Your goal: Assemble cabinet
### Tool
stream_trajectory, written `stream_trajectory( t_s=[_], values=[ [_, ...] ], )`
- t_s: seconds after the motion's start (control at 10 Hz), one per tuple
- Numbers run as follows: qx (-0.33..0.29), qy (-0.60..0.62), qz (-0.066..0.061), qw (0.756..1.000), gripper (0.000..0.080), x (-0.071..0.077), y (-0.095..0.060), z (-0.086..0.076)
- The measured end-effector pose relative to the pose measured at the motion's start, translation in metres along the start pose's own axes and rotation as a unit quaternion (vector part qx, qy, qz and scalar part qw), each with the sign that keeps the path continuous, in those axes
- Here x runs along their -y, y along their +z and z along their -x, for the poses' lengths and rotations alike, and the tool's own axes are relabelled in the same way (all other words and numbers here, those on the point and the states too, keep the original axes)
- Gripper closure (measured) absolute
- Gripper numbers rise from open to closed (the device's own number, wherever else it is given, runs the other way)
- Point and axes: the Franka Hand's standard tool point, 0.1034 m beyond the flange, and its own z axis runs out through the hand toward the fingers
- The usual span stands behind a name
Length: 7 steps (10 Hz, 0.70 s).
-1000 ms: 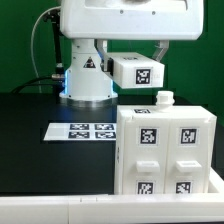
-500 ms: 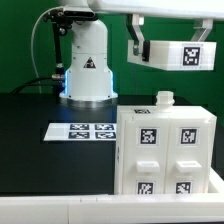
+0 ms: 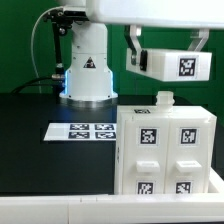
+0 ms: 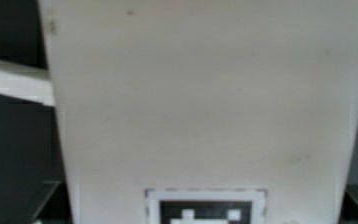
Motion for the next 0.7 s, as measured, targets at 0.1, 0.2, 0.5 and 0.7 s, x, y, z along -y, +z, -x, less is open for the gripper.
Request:
stream_trajectory(
  t_s=[0.1,0.2,0.5,0.7],
  values=[
    [-0.003,-0.001,0.001,1.000,0.0246,0.003,0.006,-0.001],
    [0.000,-0.001,0.002,1.000,0.0246,0.003,0.010,-0.001],
    [-0.003,-0.001,0.005,1.000,0.0246,0.002,0.019,-0.005],
    [-0.007,-0.002,0.008,1.000,0.0246,0.003,0.029,-0.007]
  ],
)
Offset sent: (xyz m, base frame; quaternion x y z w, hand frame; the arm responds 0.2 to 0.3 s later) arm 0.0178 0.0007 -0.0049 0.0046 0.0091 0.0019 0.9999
